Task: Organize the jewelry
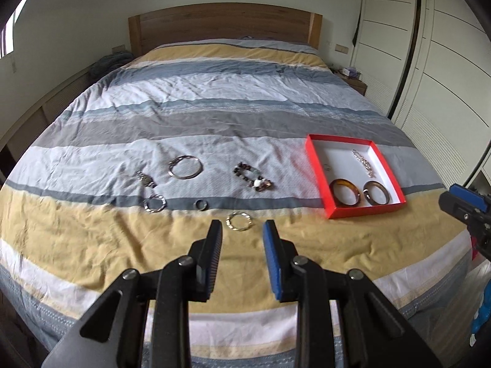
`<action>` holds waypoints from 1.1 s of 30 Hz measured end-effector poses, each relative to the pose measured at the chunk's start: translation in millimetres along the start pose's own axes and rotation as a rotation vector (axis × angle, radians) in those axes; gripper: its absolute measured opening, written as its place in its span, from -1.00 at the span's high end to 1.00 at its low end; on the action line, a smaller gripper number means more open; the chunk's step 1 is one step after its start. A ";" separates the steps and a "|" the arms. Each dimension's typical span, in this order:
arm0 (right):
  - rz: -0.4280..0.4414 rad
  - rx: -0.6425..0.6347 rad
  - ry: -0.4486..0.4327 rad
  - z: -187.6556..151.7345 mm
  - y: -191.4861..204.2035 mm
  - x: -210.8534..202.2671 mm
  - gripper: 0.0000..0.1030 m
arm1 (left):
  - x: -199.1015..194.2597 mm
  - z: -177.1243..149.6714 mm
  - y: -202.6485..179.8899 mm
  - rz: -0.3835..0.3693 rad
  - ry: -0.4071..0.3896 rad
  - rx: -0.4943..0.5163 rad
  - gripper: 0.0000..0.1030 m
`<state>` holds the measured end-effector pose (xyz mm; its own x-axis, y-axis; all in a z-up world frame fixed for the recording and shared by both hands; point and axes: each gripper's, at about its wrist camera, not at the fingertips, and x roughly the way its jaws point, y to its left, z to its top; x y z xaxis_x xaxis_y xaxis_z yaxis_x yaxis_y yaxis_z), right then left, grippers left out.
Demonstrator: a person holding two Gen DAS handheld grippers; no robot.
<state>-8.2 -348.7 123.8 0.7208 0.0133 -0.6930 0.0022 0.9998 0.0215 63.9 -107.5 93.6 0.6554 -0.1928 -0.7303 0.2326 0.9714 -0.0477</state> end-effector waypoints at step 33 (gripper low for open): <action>0.177 -0.140 0.016 -27.2 120.5 -14.4 0.10 | -48.9 -88.8 170.5 0.136 0.045 -0.276 0.34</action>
<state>-37.1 -228.0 116.8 0.6902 0.1875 -0.6989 -0.2204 0.9744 0.0438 7.7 79.9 60.7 0.6336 -0.0583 -0.7715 -0.0626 0.9900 -0.1262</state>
